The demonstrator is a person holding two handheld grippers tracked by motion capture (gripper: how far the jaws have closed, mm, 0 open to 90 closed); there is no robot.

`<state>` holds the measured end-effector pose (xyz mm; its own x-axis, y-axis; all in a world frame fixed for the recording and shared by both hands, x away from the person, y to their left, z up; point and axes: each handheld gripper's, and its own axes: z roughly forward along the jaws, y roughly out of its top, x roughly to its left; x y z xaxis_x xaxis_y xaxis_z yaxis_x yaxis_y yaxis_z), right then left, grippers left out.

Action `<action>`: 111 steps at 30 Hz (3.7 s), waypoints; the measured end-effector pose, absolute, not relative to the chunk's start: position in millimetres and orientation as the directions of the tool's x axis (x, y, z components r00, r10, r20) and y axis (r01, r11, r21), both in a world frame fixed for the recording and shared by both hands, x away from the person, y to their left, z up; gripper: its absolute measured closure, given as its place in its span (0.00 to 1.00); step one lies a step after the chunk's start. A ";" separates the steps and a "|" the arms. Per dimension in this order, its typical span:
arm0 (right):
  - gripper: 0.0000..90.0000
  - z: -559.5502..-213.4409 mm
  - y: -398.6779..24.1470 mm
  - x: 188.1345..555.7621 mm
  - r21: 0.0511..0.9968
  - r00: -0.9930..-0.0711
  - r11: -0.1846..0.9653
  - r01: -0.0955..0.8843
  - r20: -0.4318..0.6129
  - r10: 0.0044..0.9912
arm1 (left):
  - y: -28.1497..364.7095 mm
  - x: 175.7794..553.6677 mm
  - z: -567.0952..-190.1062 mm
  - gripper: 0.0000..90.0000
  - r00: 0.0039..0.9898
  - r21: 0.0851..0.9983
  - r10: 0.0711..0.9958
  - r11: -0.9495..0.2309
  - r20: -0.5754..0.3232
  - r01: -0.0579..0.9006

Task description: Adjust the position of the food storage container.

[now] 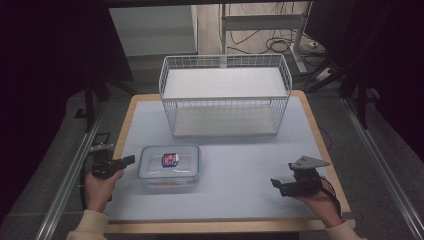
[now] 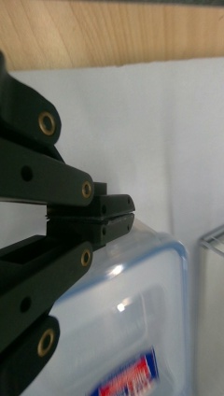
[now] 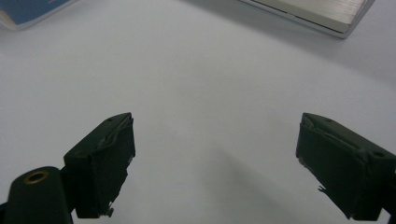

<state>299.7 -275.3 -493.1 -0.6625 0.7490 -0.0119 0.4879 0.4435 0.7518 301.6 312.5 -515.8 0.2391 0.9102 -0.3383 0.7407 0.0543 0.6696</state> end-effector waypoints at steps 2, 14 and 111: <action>0.13 -492.8 -275.5 299.2 0.754 -0.663 0.442 0.485 -0.013 0.749 | 311.4 302.3 -520.2 0.99 0.243 0.660 0.909 0.045 -0.339 0.750; 0.13 -493.1 -275.1 298.9 0.751 -0.665 0.453 0.480 -0.026 0.747 | 305.0 297.0 -529.6 0.99 0.291 0.642 0.876 0.027 -0.384 0.766; 0.14 -495.5 -274.5 299.2 0.744 -0.658 0.459 0.486 -0.035 0.752 | 199.1 280.9 -493.6 0.96 0.510 0.735 0.761 -0.063 -0.402 0.675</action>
<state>299.2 -274.5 -495.5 -0.6577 0.7525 -0.0353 0.4858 0.4595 0.7435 280.9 199.1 -493.6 0.5095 0.7607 -0.4022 0.6749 -0.0633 0.7352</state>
